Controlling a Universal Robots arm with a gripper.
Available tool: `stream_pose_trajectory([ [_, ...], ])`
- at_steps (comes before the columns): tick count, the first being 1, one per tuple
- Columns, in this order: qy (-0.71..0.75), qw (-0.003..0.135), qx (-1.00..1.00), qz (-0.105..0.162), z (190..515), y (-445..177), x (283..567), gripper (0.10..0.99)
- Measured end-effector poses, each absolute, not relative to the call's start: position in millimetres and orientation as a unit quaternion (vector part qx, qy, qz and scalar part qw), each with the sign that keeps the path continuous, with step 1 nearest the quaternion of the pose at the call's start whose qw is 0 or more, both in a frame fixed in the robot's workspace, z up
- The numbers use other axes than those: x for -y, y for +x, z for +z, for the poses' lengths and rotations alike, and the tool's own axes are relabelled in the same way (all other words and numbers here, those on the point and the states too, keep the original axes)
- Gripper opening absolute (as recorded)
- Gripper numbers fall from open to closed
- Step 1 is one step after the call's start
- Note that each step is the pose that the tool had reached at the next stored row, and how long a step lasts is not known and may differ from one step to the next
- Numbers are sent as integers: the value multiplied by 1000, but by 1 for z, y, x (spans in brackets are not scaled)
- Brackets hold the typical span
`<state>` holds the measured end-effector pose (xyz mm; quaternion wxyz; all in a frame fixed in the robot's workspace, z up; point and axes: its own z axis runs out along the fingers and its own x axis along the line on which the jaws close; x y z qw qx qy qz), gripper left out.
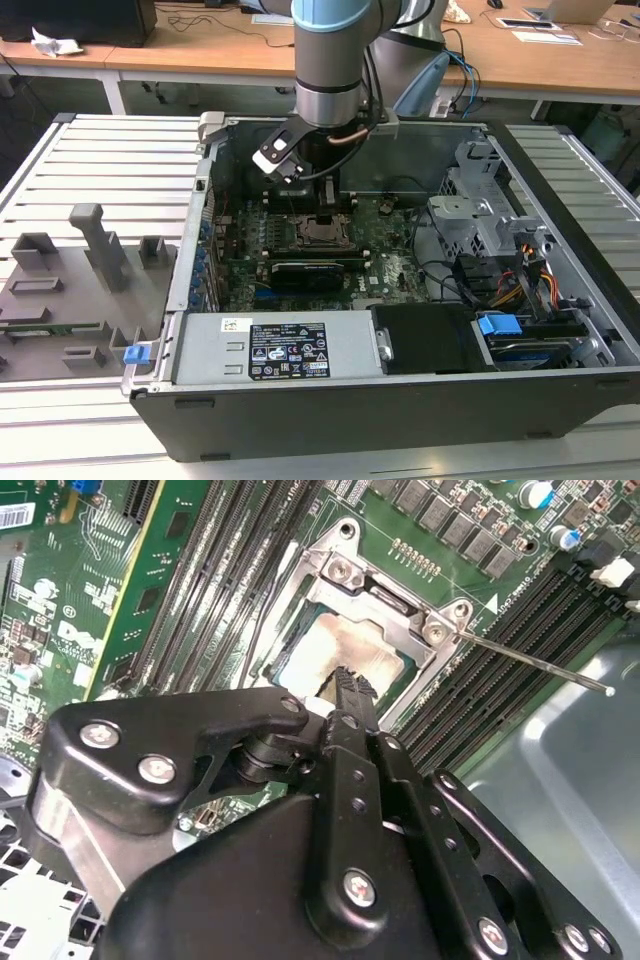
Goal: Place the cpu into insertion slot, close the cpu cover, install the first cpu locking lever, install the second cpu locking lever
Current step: 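Install the first cpu locking lever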
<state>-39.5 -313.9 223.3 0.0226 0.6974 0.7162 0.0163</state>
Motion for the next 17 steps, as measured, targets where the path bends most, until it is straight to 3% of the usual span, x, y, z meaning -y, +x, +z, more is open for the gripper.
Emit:
stream_pose_trajectory([
  [17, 698, 23, -716, 16, 252, -39, 314, 106],
])
